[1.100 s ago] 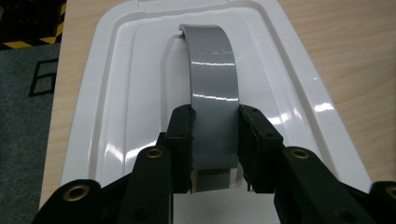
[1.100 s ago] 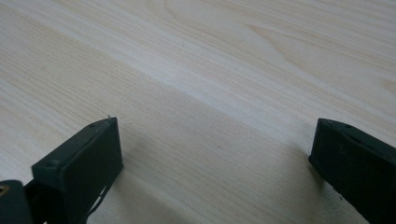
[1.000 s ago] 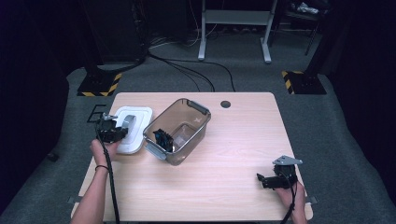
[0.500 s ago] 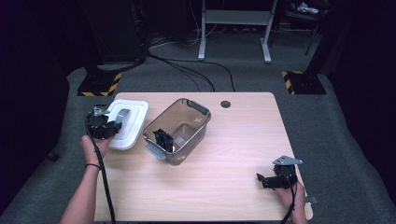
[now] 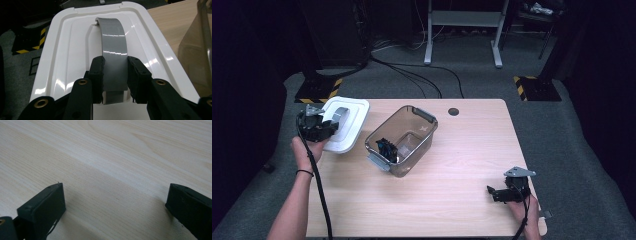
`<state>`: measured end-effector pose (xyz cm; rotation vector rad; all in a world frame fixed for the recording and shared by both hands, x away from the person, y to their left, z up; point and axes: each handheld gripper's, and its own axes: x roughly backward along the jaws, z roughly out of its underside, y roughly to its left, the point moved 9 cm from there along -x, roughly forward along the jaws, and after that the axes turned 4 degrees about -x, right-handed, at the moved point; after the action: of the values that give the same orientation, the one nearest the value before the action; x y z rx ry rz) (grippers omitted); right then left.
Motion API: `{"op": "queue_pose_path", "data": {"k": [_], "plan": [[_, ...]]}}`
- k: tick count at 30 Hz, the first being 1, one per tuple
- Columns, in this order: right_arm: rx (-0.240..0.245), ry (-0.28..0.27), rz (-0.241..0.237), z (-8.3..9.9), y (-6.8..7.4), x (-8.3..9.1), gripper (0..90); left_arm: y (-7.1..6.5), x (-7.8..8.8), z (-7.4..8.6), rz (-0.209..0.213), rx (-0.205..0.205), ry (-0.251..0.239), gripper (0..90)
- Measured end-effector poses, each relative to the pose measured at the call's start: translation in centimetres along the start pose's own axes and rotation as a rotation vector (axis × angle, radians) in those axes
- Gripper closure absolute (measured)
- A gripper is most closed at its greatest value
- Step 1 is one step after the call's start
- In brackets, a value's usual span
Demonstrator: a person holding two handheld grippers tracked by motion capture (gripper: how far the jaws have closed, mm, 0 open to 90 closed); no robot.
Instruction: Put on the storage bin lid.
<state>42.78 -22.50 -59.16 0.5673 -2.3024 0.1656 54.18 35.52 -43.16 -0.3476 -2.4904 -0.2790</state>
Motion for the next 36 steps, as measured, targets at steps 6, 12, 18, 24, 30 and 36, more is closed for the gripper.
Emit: {"op": "queue_pose_path", "data": {"k": [6, 12, 18, 24, 30, 36], "plan": [[-0.006, -0.001, -0.002, 0.0, 0.0, 0.0, 1.5, -0.7, 1.3, -1.9, 0.010, -0.039, -0.015, 67.5], [-0.004, -0.001, -0.002, 0.0, 0.0, 0.0, 1.5, -1.7, 2.6, -3.7, 0.033, -0.057, -0.039, 67.5], [-0.006, 0.000, -0.002, 0.0, 0.0, 0.0, 1.5, -3.0, 3.6, -5.3, 0.061, -0.090, -0.060, 67.5], [-0.003, -0.001, 0.001, 0.0, 0.0, 0.0, 1.5, -5.1, 4.3, -6.7, 0.106, -0.126, -0.072, 67.4], [-0.003, 0.000, 0.002, 0.0, 0.0, 0.0, 1.6, -7.3, 4.5, -7.9, 0.161, -0.157, -0.083, 67.4], [-0.003, -0.003, 0.003, 0.0, 0.0, 0.0, 1.6, -9.9, 4.2, -8.7, 0.224, -0.196, -0.076, 67.4]]}}
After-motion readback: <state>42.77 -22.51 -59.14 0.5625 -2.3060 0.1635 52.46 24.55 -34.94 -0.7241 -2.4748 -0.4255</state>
